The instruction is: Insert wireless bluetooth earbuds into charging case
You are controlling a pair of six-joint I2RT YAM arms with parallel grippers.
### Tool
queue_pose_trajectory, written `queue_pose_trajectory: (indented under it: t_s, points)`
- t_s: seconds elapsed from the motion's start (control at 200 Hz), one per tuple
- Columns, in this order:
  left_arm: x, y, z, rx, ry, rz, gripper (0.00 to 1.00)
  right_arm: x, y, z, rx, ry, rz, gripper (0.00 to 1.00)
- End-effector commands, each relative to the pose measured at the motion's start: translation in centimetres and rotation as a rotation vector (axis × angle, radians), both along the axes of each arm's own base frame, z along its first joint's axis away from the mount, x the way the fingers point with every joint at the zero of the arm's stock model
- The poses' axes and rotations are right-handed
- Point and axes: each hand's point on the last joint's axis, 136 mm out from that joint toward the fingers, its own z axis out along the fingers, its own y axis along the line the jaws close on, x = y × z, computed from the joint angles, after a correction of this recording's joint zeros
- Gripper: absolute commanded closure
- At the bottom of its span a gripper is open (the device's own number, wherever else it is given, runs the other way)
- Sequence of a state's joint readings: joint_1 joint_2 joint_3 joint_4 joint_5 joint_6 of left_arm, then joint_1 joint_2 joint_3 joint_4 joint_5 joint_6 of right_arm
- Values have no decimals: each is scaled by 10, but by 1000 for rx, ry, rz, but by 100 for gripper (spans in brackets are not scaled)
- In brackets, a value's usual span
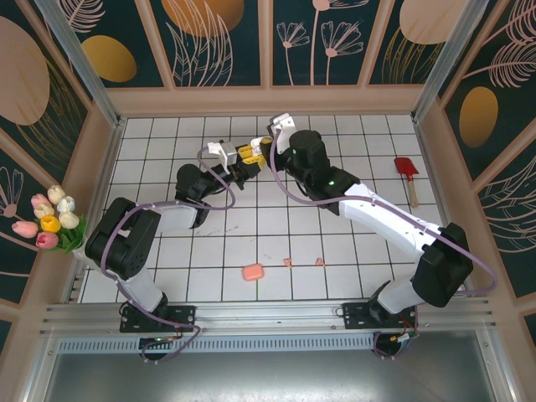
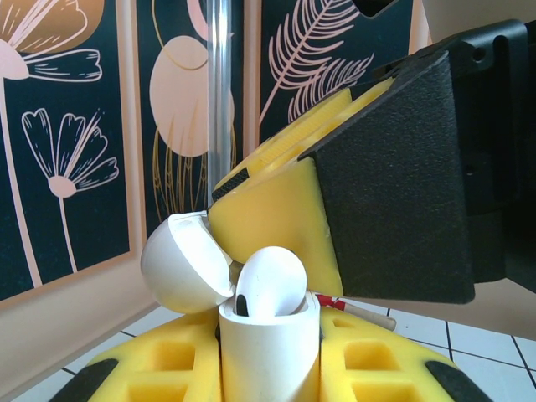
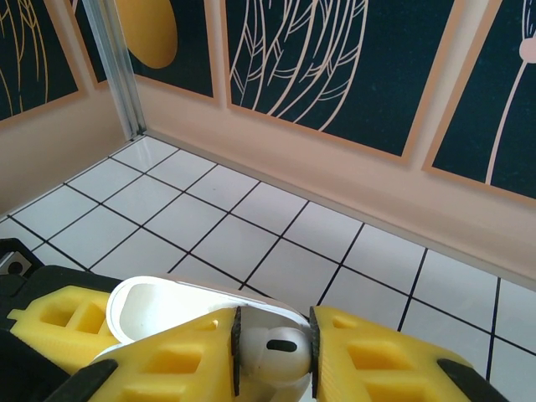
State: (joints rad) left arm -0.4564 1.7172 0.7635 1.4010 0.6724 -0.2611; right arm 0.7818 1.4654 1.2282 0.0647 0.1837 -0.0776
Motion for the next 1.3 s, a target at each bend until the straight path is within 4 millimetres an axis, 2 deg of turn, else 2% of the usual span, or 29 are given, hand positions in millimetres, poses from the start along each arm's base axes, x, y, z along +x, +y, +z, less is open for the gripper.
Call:
queue_pose_trajectory:
  t_s: [0.0, 0.28, 0.641, 1.241, 1.256, 1.296]
  points:
    - [-18, 0, 40, -55, -141, -40, 100, -13, 19, -35, -75, 73, 85, 73]
    - [-30, 1, 31, -37, -221, -56, 100, -13, 20, -31, -66, 78, 86, 71]
    - [-38, 1, 35, -37, -278, -74, 100, -11, 21, -30, -61, 87, 81, 70]
    - [-39, 1, 31, -30, -272, -77, 100, -1, 15, -18, -12, 110, 47, 62]
    - [-34, -1, 21, -20, -249, -77, 100, 0, 15, -17, -9, 112, 46, 61]
    - [-34, -2, 19, -17, -247, -78, 100, 0, 14, -16, -2, 116, 47, 61]
